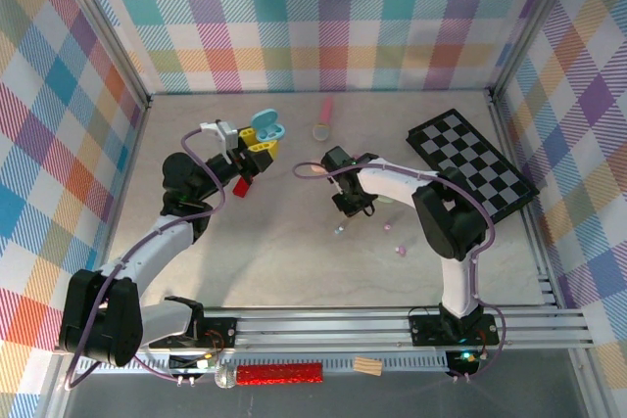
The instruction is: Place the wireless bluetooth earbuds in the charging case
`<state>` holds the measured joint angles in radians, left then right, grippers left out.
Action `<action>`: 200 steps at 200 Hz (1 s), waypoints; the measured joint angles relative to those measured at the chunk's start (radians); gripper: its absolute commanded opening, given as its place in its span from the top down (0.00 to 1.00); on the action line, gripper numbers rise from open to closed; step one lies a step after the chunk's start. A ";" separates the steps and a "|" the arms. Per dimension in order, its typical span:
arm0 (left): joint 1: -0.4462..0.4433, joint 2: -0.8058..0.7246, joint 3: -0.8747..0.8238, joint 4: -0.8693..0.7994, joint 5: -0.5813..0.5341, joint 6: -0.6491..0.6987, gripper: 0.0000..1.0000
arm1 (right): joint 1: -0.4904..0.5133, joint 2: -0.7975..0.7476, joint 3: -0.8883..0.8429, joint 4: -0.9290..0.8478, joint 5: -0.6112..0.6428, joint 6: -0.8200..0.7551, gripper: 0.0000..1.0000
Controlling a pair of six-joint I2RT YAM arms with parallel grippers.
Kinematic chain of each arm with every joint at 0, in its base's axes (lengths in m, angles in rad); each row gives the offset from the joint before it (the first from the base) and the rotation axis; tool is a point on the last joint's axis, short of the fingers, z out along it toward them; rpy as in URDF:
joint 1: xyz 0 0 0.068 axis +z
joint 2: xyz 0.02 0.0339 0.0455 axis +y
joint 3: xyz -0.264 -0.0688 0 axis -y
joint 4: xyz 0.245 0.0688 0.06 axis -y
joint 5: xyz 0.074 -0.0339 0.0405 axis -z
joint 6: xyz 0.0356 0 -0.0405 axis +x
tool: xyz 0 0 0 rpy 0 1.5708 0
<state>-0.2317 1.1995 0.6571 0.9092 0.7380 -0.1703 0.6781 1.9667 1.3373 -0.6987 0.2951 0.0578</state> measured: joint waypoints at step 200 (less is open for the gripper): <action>0.015 0.000 0.000 -0.001 0.001 0.003 0.63 | 0.107 0.075 0.087 -0.105 0.225 0.005 0.68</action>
<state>-0.2169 1.1995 0.6571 0.9081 0.7387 -0.1677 0.7849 2.0418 1.4242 -0.8040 0.5201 0.0624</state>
